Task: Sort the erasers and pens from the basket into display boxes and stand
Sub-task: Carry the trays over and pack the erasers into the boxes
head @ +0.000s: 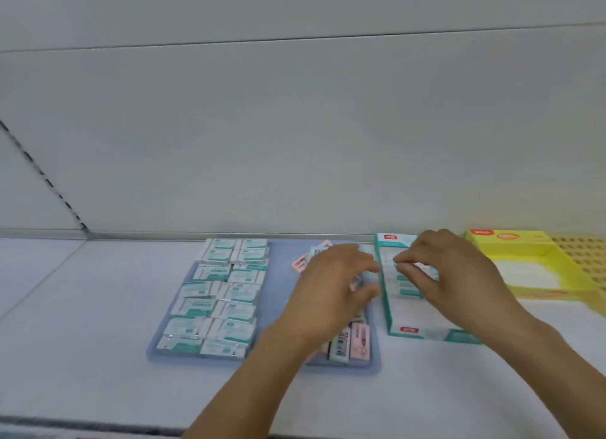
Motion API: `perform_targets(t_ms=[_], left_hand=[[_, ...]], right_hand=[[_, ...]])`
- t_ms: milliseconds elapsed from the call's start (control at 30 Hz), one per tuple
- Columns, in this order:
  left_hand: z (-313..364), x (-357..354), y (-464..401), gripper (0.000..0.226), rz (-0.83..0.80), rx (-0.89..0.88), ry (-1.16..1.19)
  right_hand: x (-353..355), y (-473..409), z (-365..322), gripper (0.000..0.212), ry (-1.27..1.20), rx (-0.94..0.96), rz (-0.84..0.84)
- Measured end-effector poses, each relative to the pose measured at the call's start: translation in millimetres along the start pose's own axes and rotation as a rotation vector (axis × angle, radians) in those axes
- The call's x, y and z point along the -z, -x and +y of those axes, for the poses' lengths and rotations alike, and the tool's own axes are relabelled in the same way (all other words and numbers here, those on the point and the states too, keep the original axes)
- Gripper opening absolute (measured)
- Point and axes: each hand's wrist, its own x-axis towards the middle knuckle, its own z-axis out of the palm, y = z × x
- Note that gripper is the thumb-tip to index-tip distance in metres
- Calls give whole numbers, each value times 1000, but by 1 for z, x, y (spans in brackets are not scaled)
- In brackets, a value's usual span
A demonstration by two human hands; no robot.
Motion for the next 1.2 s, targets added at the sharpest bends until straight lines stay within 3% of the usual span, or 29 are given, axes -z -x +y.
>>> perform_targets(t_ms=[67, 167, 333, 500, 633, 700, 800, 867, 900, 967, 1033, 1133, 1200], left_hand=[[-29, 29, 29, 24, 116, 68, -53], [-72, 79, 74, 31, 242, 241, -139], [-110, 121, 99, 30, -18, 555, -324], [-112, 130, 89, 36, -87, 536, -311], [-117, 134, 81, 16, -165, 503, -296], [-121, 132, 81, 7, -112, 535, -237], [-118, 122, 79, 9, 210, 632, 27], [-105, 117, 71, 8, 403, 724, 409], [-98, 115, 67, 8, 423, 765, 615], [-81, 111, 58, 9, 354, 804, 931], [-66, 105, 51, 17, 237, 806, 1041], [-50, 91, 39, 16, 173, 714, 1072], [-43, 82, 33, 9, 171, 647, 1051]], right_hand=[[-9, -11, -29, 8, -178, 61, -26], [-29, -28, -80, 12, -322, 127, -204], [-68, -64, -145, 22, -234, 166, -412], [-82, -90, -165, 33, -190, 90, -699], [-86, -98, -164, 36, -237, 35, -761], [-88, -96, -162, 35, -294, -7, -764], [-89, -89, -157, 28, -338, -57, -677], [-85, -83, -152, 17, -327, -59, -514], [-83, -79, -146, 15, -351, -67, -396], [-76, -70, -132, 12, -462, -32, -126], [-63, -62, -118, 13, -481, 135, 73], [-48, -48, -99, 9, -370, 320, 177], [-38, -39, -84, 8, -381, 298, 170]])
